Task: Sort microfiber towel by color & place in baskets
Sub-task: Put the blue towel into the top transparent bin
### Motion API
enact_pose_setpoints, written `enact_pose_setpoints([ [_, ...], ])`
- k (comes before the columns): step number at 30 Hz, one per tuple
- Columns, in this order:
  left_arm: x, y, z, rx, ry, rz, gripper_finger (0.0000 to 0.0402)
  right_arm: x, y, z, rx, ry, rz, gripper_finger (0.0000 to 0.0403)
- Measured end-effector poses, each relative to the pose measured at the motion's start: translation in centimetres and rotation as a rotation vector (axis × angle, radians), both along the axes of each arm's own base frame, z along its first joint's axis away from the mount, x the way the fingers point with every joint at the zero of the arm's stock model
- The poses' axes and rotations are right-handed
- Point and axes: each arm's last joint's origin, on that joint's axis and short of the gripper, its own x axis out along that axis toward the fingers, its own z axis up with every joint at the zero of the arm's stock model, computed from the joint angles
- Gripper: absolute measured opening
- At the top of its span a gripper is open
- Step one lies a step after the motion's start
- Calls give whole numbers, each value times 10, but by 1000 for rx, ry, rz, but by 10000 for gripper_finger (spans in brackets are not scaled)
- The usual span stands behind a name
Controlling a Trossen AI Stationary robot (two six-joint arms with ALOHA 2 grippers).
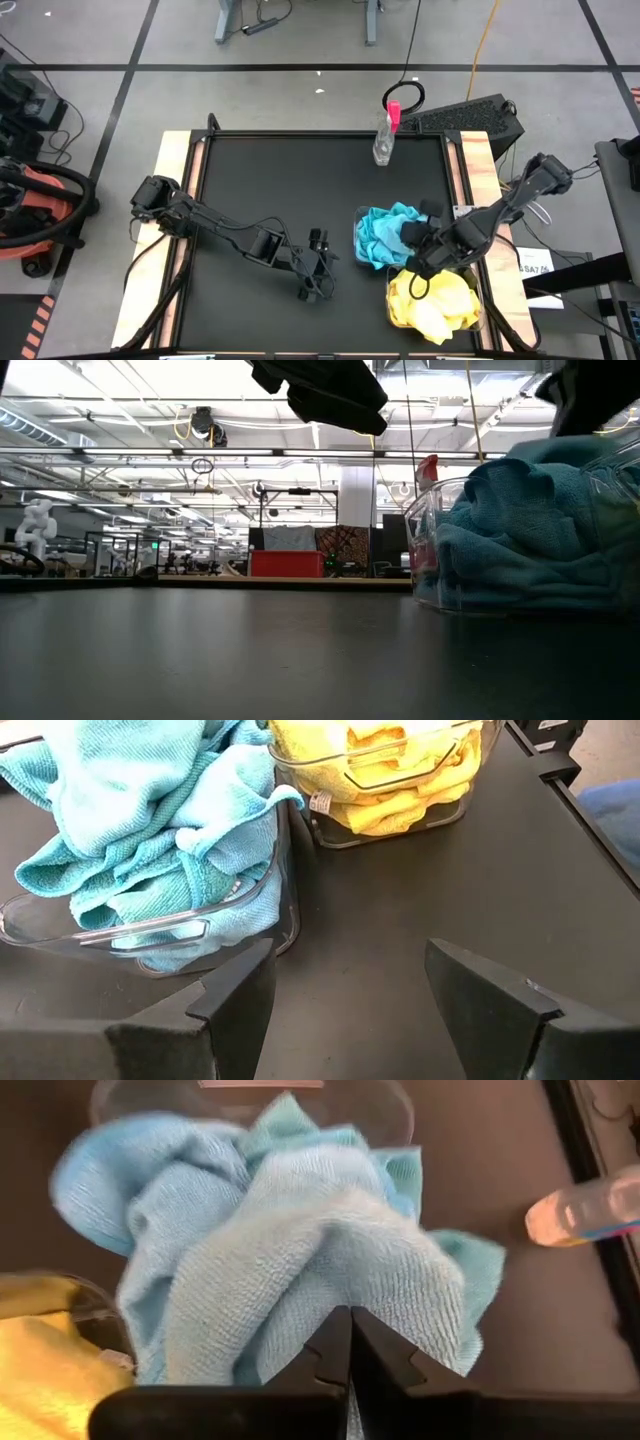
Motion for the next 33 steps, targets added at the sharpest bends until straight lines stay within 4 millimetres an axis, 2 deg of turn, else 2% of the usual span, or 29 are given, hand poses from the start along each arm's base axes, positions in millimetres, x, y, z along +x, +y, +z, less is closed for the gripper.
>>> enact_pose_setpoints([
  [10,-1,-3,0,0,0,-9,263,0,-9,-76,138,81,-32,1],
  [16,-1,-3,0,0,0,-8,263,-3,-17,-101,201,78,-45,1],
  [20,-1,-3,0,0,0,-8,263,-3,-17,-99,209,78,-36,1],
  [24,-1,-3,0,1,1,-8,263,-3,-16,-85,252,69,-8,1],
  [33,-1,-3,0,22,-2,-24,263,-6,-10,-27,317,-38,73,2],
])
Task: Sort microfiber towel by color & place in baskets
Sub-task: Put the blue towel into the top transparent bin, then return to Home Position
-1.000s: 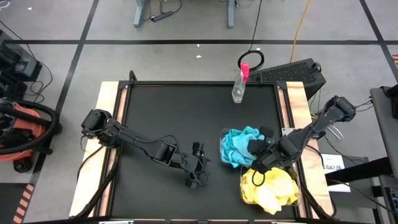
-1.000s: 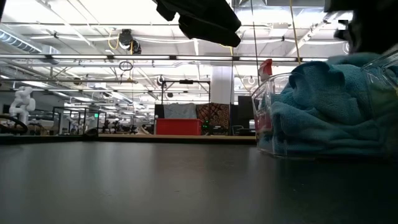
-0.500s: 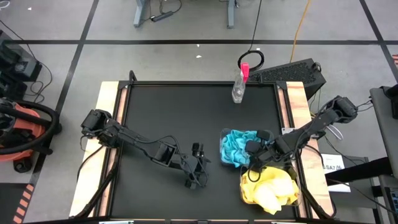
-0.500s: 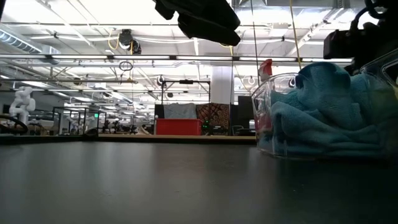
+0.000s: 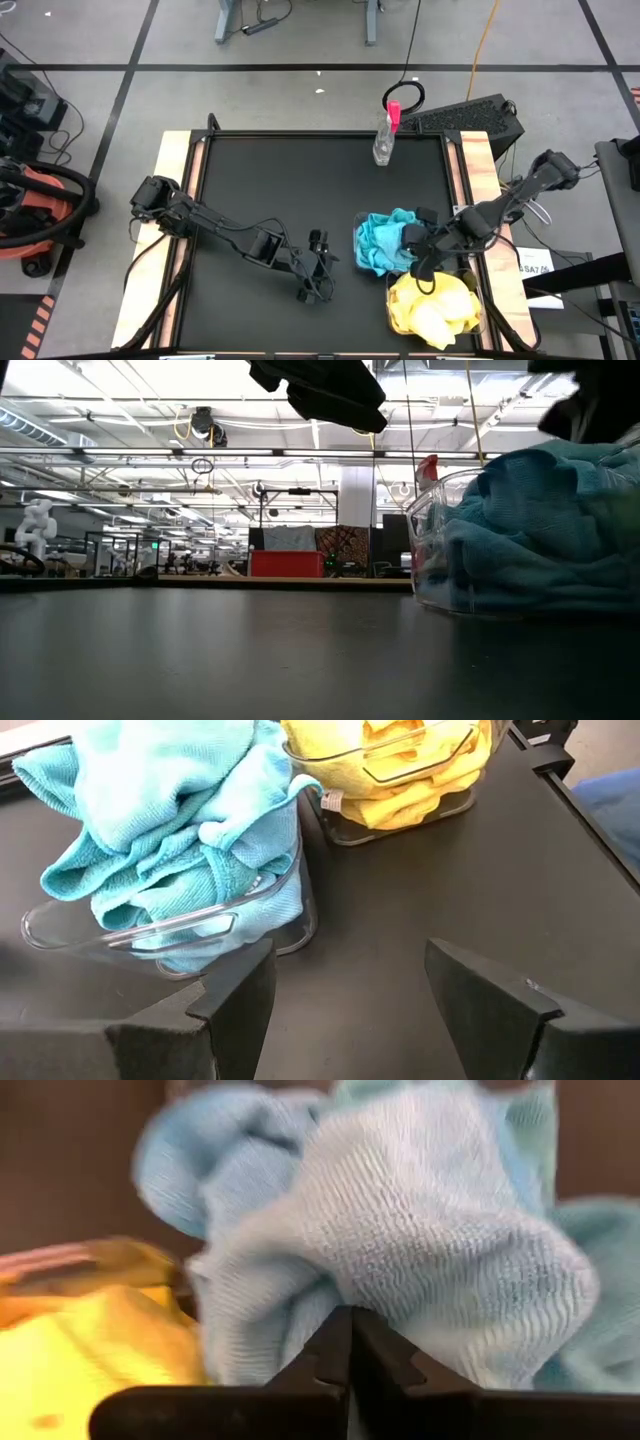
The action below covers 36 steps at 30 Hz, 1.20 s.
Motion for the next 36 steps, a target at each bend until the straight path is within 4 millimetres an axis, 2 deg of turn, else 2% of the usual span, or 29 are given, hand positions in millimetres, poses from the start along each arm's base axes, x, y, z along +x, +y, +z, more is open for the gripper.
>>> enact_pose_setpoints([
  [5,0,0,0,4,-1,-1,263,-7,-1,27,-18,-101,25,18],
  [10,-4,3,5,60,-6,9,263,-18,-4,47,-38,-156,57,60],
  [16,-33,17,51,225,-77,129,263,-43,-7,78,-32,-298,151,113],
  [20,-61,29,86,221,-114,157,263,-66,-12,92,-37,-420,198,130],
  [23,-83,38,97,190,-139,175,263,-81,-15,98,-36,-491,233,132],
  [29,-130,58,82,127,-153,289,263,-96,-11,101,-68,-563,342,132],
  [32,-153,68,62,77,-179,350,263,-100,-7,96,-86,-600,384,132],
  [36,-177,72,33,-19,-288,349,263,-101,1,83,-99,-691,442,132],
])
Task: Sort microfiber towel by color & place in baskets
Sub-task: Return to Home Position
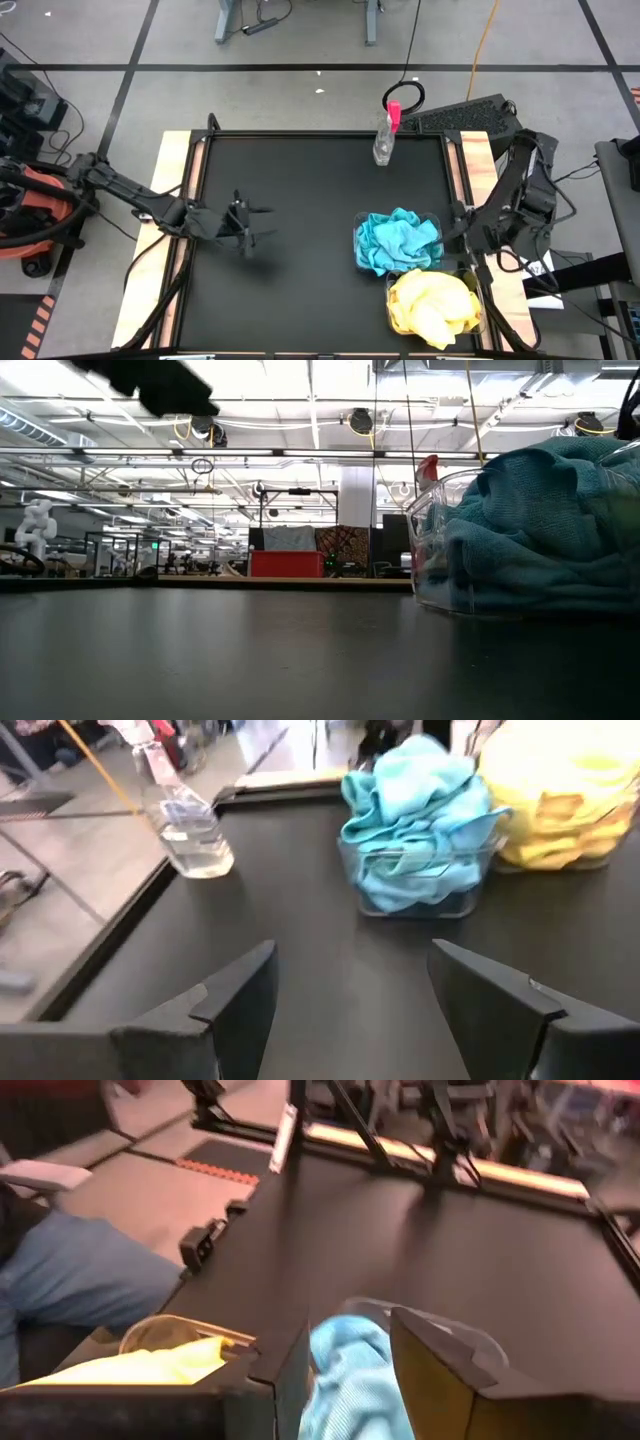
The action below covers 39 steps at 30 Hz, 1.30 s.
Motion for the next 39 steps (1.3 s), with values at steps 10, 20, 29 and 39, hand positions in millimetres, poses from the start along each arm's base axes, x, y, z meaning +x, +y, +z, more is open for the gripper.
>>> enact_pose_setpoints([
  [10,-28,5,-54,-109,-245,-42,263,-5,-13,-49,-15,-230,-20,132],
  [20,-36,12,-77,-141,-330,-47,263,-12,-44,-91,16,-456,-124,132],
  [29,-44,17,-91,-128,-397,-51,263,-15,-58,-96,-11,-550,-192,132],
  [39,-52,25,-105,-137,-445,-21,263,-7,-64,-109,-51,-522,-333,132],
])
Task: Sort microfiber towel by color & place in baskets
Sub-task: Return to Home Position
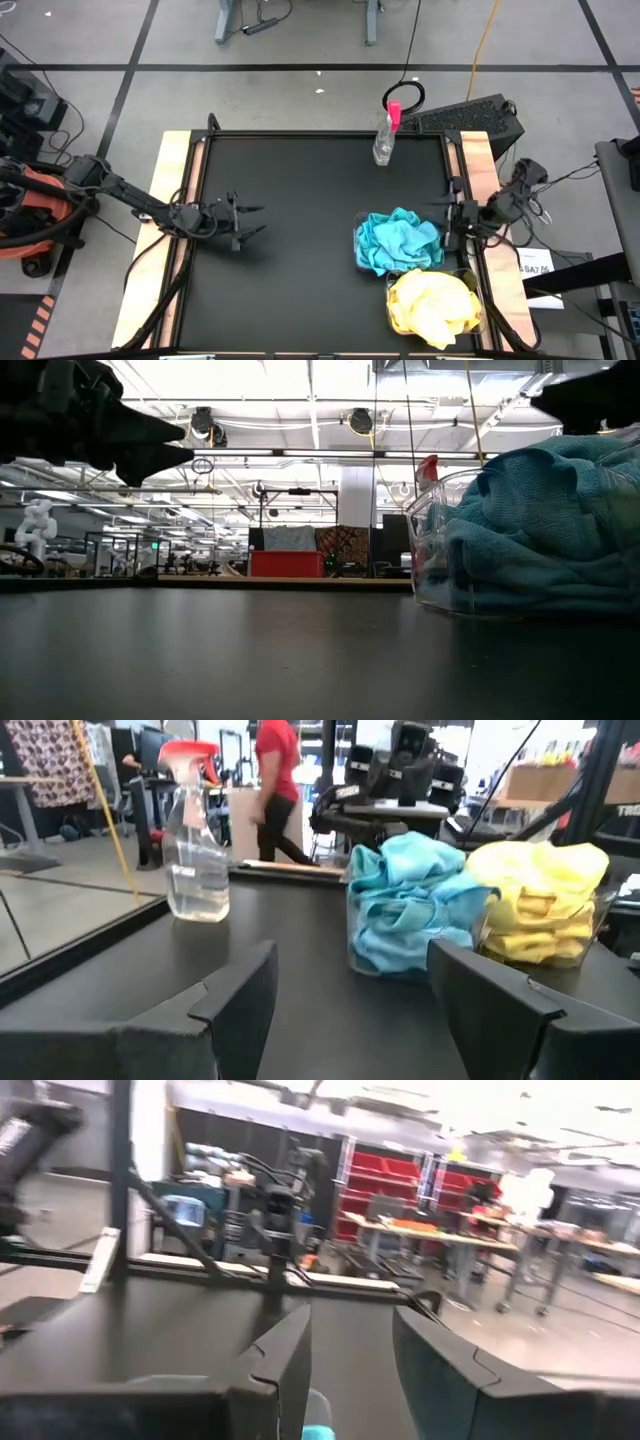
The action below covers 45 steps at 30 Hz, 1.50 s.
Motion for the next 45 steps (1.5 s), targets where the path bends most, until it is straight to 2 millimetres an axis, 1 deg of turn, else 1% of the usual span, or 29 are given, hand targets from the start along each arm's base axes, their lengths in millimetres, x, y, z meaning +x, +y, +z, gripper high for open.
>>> enact_pose_setpoints([
  [7,1,5,0,25,3,34,263,10,-7,-22,23,36,-145,132],
  [12,3,13,0,49,11,91,263,14,-15,-26,43,38,-255,132],
  [24,6,28,-1,105,32,155,263,16,-31,-26,16,51,-441,132],
  [30,5,33,3,152,13,189,263,16,-37,-25,-16,58,-519,132],
  [34,3,36,7,190,-8,211,263,13,-41,-17,-34,45,-563,132],
  [38,0,38,11,230,-26,232,263,12,-43,-14,-63,37,-596,132],
  [42,-3,41,15,237,-49,263,263,10,-46,-9,-81,16,-669,132],
  [45,-6,42,17,251,-51,289,263,9,-46,-6,-114,11,-670,132],
])
